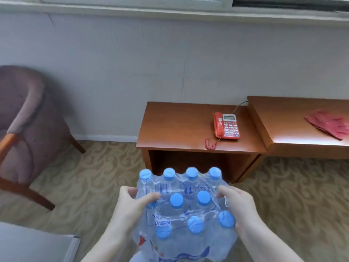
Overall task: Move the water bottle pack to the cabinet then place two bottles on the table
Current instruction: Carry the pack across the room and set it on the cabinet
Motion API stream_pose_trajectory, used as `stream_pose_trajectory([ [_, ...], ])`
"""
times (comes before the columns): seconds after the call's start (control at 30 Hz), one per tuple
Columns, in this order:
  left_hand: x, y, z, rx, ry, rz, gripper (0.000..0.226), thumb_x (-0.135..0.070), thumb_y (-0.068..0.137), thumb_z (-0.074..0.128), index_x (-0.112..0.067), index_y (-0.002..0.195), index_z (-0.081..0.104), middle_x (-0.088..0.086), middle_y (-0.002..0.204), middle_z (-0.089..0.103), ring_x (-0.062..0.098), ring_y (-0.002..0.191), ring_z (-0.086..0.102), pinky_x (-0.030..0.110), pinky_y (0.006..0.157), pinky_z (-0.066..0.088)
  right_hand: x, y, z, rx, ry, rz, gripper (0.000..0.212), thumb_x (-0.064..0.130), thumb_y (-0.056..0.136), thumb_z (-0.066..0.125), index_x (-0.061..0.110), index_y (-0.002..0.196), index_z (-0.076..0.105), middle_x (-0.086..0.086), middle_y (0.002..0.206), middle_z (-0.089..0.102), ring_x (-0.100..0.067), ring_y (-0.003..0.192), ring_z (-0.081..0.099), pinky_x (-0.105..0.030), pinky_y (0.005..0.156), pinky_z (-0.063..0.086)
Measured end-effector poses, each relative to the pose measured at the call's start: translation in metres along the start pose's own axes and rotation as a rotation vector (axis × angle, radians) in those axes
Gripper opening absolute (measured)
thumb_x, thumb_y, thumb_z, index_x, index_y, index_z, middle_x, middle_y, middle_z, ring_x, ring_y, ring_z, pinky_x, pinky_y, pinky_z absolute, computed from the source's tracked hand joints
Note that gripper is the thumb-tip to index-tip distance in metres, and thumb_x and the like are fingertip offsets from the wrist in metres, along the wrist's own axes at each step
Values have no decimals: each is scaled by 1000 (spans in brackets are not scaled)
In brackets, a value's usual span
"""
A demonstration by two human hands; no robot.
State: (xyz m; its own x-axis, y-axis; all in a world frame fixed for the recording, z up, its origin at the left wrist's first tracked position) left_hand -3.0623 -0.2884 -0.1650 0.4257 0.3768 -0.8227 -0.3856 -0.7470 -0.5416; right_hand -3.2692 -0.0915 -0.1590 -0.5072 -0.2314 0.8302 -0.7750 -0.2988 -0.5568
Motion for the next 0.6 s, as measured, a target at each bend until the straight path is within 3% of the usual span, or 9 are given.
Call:
stream_pose_trajectory([
  [0.07,-18,27,2,-27,-10,-6,68,-29,59,90,-15,109,46,7,100,64,19,77,69,31,53,48,22,24,17,8,0,11,29,-5,62,56,14,41,59,1,41,57,-15,33,53,-23,37,44],
  [0.2,-55,92,5,-22,-22,-34,67,-34,53,91,-16,99,47,9,97,65,21,73,71,33,54,52,62,82,61,14,-24,9,30,-5,62,58,13,38,58,0,44,56,-16,35,51,-20,40,43],
  [0.3,-82,154,7,9,-1,-53,79,-42,37,87,-14,99,47,11,99,64,27,81,71,44,66,59,76,124,90,-46,-20,41,27,-3,61,60,13,40,60,-4,49,59,-21,45,52,-23,47,44],
  [0.43,-123,223,9,18,98,-33,89,-49,29,85,-16,104,48,9,111,62,28,98,66,52,90,53,85,168,127,-57,62,116,20,-2,59,57,13,47,64,-9,56,59,-24,57,51,-36,58,44],
  [0.5,-143,255,10,10,126,-20,91,-49,31,83,-16,107,47,9,114,61,29,101,65,53,92,52,94,190,142,-94,49,143,17,-1,59,57,12,54,68,-13,64,57,-27,66,48,-40,63,40],
  [0.6,-167,291,15,12,142,-19,86,-44,36,82,-18,109,45,10,113,61,29,98,66,51,86,55,110,216,160,-107,78,166,23,-1,62,59,13,69,76,-12,77,71,-30,70,63,-42,66,52],
])
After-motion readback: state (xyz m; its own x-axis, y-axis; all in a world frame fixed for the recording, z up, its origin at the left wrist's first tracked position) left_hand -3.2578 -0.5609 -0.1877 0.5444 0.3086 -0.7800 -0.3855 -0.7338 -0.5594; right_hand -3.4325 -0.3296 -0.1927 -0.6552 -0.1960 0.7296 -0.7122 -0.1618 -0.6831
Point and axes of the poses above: each hand's wrist, its own y-axis towards the middle knuckle, its own z-axis out of the palm, x = y × z, the point moved 7 cm from there along y, towards the middle knuckle
